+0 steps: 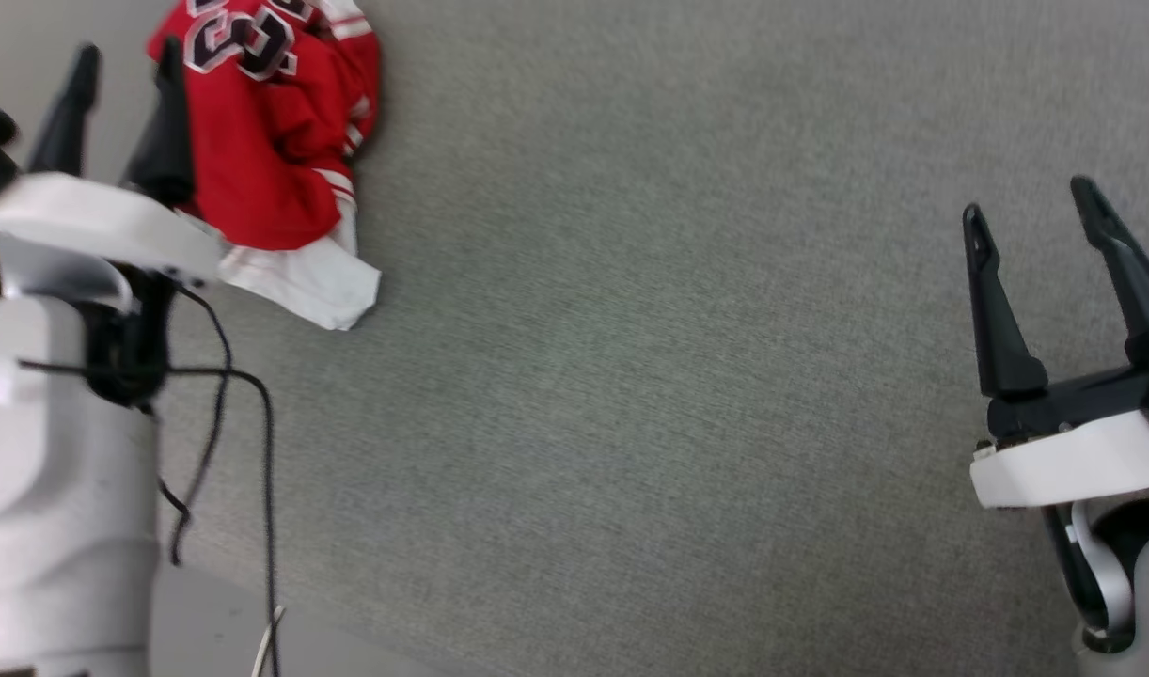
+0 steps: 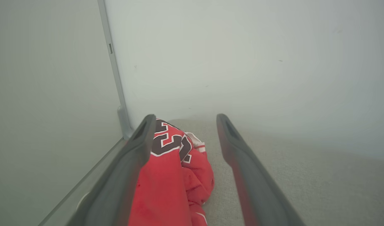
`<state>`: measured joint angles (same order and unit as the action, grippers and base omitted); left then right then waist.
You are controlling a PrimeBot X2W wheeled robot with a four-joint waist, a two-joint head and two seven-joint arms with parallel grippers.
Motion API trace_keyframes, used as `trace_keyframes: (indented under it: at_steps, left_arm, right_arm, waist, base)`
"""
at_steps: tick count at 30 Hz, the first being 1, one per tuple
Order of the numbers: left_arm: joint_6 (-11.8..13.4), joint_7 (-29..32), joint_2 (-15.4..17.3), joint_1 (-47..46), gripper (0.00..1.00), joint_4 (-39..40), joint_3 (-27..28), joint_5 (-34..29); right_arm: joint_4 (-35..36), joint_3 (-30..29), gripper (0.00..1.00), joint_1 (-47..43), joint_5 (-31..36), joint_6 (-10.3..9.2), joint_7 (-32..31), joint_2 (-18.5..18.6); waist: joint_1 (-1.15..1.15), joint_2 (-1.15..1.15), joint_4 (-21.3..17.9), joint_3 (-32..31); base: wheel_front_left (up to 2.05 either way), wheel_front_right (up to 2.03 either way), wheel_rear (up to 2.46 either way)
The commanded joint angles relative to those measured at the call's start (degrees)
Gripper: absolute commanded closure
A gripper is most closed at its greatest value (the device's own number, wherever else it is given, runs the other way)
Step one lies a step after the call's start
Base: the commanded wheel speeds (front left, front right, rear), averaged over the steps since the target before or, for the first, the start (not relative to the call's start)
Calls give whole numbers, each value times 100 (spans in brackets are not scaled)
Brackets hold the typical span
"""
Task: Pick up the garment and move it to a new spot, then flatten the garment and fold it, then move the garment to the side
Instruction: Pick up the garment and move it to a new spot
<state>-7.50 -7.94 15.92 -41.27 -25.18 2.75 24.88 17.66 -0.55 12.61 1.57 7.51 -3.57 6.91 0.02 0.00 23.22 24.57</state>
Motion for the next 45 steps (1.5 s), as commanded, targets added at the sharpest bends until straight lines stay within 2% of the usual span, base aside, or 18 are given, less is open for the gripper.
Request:
trace_keyframes:
  at_steps: [1,3,8,14,17,22,23,24,25,26,29,34,40,45]
  left_arm:
    - [2,202,147,-250,0,-126,-7,123]
    - [2,393,251,-380,0,-254,-24,223]
    - [2,1518,745,-985,0,-988,-165,727]
    - [3,2787,1105,-1372,0,-1881,-303,1290]
    - [3,3311,1147,-1438,0,-2236,-371,1495]
    - [6,4406,986,-1274,0,-2861,-537,1838]
    - [5,4583,946,-1247,20,-2962,-553,1894]
    - [5,4684,926,-1232,55,-3021,-575,1932]
    - [5,4681,926,-1217,95,-3043,-578,1963]
    - [5,4587,950,-1215,100,-3041,-583,1966]
    - [2,4151,1052,-1263,100,-2911,-618,1884]
    - [20,2943,1243,-1372,100,-2767,-545,1653]
    - [30,1422,1228,-1311,100,-2607,-612,1305]
    - [16,383,1141,-1173,100,-2377,-776,1021]
  right_arm:
    - [71,5,0,153,8,-4,-6,56]
    - [106,9,0,196,21,-4,-13,73]
    - [232,25,0,384,75,-4,-11,146]
    - [287,29,0,544,114,-4,16,183]
    - [329,-15,0,564,142,-4,34,180]
    - [375,-44,0,581,112,-4,50,174]
    - [380,-53,0,585,110,-4,51,171]
    - [385,-58,0,588,111,-4,47,169]
    - [381,-62,0,586,109,-4,52,164]
    - [376,-69,0,580,104,-4,56,158]
    - [342,-91,0,542,99,-4,67,135]
    - [165,-130,0,397,59,-4,183,51]
    - [-147,-163,0,193,-38,-4,404,-109]
    - [-396,-230,0,-57,-108,-4,549,-238]
  waist:
    - [-2,0,-307,560]
    - [-2,0,-342,641]
    - [-2,0,-494,979]
    - [-2,0,-646,1220]
    - [-2,0,-682,1283]
    - [-2,0,-730,1308]
    - [-2,0,-737,1298]
    - [-2,0,-744,1285]
    - [-2,0,-752,1264]
    - [-2,0,-757,1236]
    - [-2,0,-768,1121]
    - [-2,0,-755,755]
    - [-2,0,-767,158]
    - [-2,0,-814,-374]
  base:
    - [0,0,0]
    - [0,0,0]
    - [0,0,0]
    - [0,0,0]
    - [0,0,0]
    - [0,0,0]
    - [0,0,0]
    - [0,0,0]
    - [0,0,0]
    - [0,0,0]
    - [0,0,0]
    - [0,0,0]
    - [0,0,0]
    - [0,0,0]
